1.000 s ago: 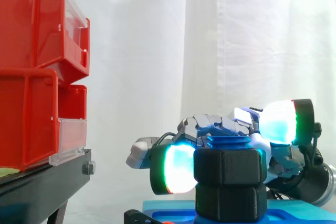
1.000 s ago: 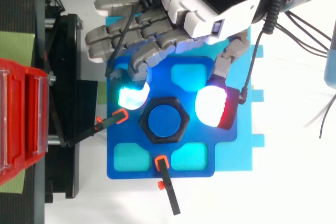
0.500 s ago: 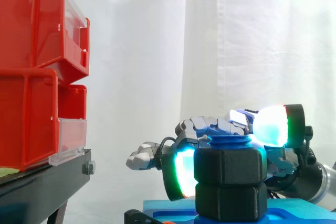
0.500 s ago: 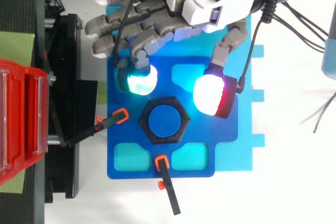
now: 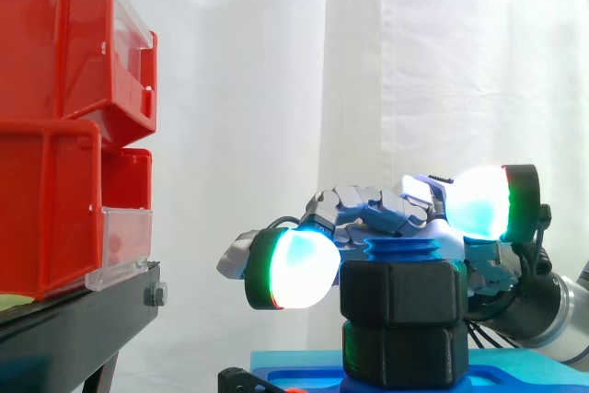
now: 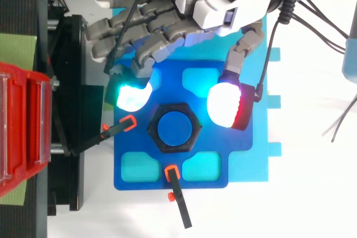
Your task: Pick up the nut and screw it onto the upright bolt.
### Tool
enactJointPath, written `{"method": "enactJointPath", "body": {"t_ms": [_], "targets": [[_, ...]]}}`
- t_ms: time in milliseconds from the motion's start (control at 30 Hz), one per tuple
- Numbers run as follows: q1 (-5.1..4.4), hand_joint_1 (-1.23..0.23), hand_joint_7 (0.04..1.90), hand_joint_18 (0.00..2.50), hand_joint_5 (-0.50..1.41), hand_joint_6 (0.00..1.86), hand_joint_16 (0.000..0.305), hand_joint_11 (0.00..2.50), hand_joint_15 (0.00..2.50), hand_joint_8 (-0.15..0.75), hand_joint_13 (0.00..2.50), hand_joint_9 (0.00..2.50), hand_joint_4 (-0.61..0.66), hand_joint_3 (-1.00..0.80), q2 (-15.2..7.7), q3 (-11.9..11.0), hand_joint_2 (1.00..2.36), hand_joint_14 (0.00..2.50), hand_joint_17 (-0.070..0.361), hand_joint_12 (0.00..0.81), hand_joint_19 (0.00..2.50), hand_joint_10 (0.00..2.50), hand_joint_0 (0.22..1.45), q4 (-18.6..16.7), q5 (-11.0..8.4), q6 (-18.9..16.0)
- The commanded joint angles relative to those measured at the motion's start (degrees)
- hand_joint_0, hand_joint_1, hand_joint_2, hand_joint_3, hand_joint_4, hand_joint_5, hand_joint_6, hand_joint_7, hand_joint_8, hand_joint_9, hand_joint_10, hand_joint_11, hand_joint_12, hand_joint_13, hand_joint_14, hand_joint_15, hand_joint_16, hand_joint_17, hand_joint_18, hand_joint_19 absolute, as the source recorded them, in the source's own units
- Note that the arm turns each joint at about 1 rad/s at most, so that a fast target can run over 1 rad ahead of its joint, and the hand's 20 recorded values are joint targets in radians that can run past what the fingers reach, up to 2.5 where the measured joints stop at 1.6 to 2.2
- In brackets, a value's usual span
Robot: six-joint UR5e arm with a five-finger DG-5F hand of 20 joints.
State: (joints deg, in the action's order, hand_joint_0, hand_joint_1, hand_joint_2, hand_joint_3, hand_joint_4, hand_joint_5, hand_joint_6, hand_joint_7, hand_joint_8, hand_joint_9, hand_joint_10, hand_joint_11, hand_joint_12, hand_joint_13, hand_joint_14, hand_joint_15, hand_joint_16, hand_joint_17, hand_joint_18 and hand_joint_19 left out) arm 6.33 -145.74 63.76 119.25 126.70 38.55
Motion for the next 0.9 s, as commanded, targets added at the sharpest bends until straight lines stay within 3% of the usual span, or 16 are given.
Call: {"method": "enactJointPath", "body": {"t_ms": [0,233,300,367,467,867], "targets": [[-0.09,-0.20,0.75,0.00,-0.21,0.50,0.059,0.00,0.00,0.246,0.19,0.32,0.21,-0.50,0.19,-0.04,1.00,0.00,0.132,0.359,0.00,0.00,0.41,0.19,0.57,0.03],[-0.44,-0.20,0.75,0.00,-0.21,0.50,0.059,0.00,0.00,0.248,0.19,0.32,0.21,-0.50,1.16,0.05,1.00,0.00,0.132,0.360,0.00,0.00,0.41,2.56,0.57,2.23],[-0.61,-0.21,0.76,0.00,-0.21,0.50,0.058,0.00,0.00,0.250,0.19,0.32,0.21,-0.50,1.69,0.05,1.00,0.00,0.131,0.361,0.00,0.00,0.41,4.32,0.57,3.28],[-0.88,-0.21,0.76,0.00,-0.21,0.50,0.058,0.00,0.00,0.250,0.19,0.32,0.21,-0.50,2.83,0.57,1.00,0.00,0.131,0.361,0.00,0.00,0.41,8.63,-0.14,6.01],[-1.14,-0.21,0.77,0.00,-0.21,0.50,0.058,0.00,0.00,0.250,0.19,0.32,0.21,-0.50,3.09,0.75,1.00,0.00,0.131,0.360,0.00,0.00,0.41,10.91,-0.93,8.29],[-1.93,-0.22,0.84,0.00,-0.20,0.50,0.057,0.00,0.00,0.259,0.21,0.34,0.23,-0.50,3.09,1.01,1.00,0.00,0.127,0.358,0.00,0.00,0.42,12.14,-1.98,9.35]]}}
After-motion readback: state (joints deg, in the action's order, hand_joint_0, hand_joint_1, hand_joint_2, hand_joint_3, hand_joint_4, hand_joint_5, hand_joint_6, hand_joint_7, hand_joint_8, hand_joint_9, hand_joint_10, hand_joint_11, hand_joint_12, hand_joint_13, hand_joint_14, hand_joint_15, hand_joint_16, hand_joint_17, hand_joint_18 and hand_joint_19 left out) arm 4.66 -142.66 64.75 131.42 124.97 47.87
